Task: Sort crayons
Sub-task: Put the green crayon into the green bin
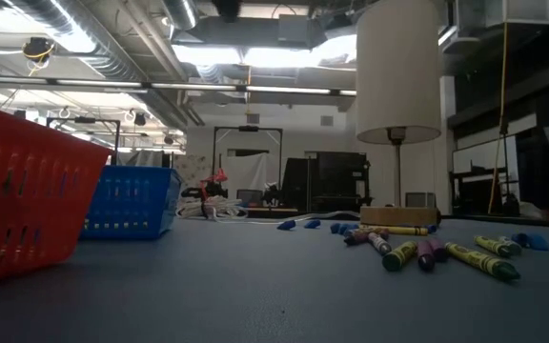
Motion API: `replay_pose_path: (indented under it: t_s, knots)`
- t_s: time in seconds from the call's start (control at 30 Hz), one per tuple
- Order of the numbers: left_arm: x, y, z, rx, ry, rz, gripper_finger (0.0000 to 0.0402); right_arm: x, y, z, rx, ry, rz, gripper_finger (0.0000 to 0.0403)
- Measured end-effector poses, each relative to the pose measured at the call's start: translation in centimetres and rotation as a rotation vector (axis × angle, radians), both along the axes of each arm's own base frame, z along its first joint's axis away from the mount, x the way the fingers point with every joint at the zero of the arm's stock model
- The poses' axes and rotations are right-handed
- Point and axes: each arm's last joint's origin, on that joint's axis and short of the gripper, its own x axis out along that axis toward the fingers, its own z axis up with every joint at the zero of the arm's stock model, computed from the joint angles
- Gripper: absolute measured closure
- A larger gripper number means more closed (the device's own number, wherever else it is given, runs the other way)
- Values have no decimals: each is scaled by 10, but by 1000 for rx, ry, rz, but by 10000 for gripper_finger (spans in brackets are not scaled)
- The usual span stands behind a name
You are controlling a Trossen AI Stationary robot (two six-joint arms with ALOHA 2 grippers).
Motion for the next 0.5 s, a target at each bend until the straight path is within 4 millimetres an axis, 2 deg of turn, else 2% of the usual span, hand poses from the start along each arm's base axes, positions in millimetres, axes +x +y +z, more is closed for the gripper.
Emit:
replay_pose_path:
  t_s: [0.17, 0.33, 0.5]
  knots:
    - [-11, 25, 0, -38, 193, 60, 392, -14, -5, -12, -81, 212, 0, 269]
    - [-21, 53, -11, -42, 479, 242, 392, -27, -9, -29, -144, 427, 23, 269]
    - [-19, 67, -32, -10, 552, 332, 392, -39, -13, -43, -179, 588, 49, 270]
